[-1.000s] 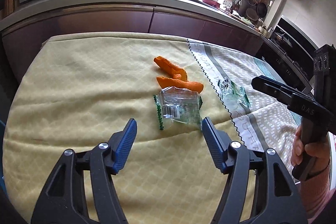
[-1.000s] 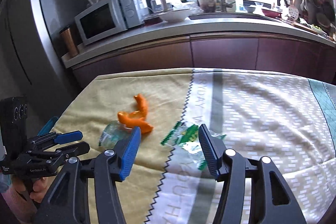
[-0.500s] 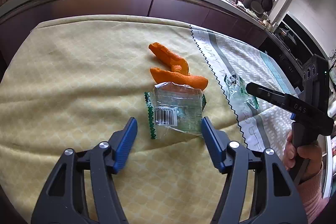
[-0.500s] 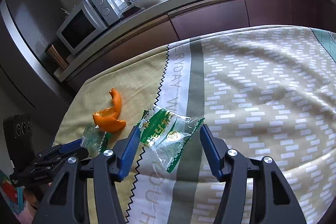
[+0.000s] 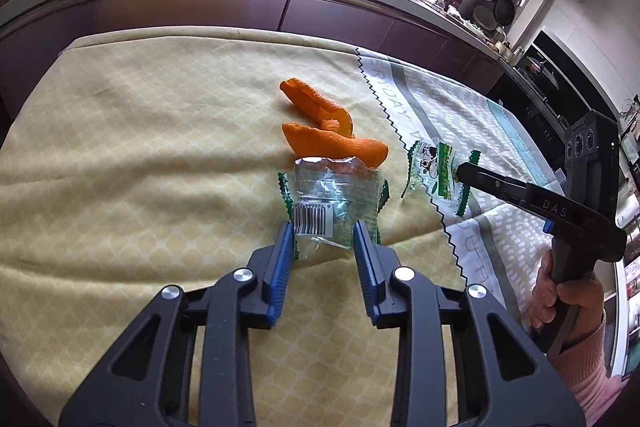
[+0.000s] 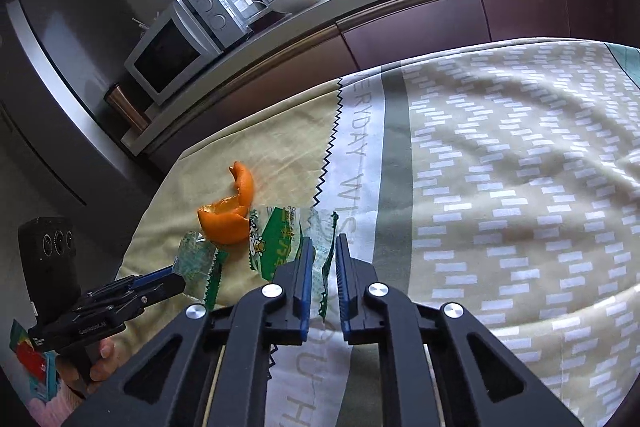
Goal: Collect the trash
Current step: 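Close the left tool on the clear wrapper while the right tool grasps the green wrapper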
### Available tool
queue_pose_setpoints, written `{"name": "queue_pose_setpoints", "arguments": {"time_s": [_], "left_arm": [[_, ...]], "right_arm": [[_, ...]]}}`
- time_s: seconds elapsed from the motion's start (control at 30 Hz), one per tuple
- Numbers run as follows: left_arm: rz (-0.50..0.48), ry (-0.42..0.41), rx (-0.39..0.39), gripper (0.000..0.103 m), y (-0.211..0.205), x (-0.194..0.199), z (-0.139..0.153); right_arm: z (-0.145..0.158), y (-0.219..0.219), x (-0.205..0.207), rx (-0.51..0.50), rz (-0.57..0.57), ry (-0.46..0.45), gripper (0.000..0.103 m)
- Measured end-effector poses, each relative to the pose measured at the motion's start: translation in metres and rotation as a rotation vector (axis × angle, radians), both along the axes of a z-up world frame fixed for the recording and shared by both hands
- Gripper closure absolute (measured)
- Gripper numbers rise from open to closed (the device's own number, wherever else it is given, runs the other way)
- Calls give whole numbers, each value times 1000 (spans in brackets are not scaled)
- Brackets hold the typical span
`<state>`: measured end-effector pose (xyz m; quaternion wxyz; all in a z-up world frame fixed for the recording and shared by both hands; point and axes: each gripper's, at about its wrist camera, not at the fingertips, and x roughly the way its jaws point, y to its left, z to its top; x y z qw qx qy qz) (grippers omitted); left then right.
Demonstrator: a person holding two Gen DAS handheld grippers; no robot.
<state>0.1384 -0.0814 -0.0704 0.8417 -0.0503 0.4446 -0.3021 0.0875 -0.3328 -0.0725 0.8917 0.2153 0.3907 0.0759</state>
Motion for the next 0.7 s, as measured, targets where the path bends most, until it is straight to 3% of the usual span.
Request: {"name": "queue_pose_setpoints", "arguments": {"time_s": [0.7], "left_arm": [[92, -119, 32, 74, 58, -36, 28]], "right_arm": [[35, 35, -19, 44, 101, -110, 96]]}}
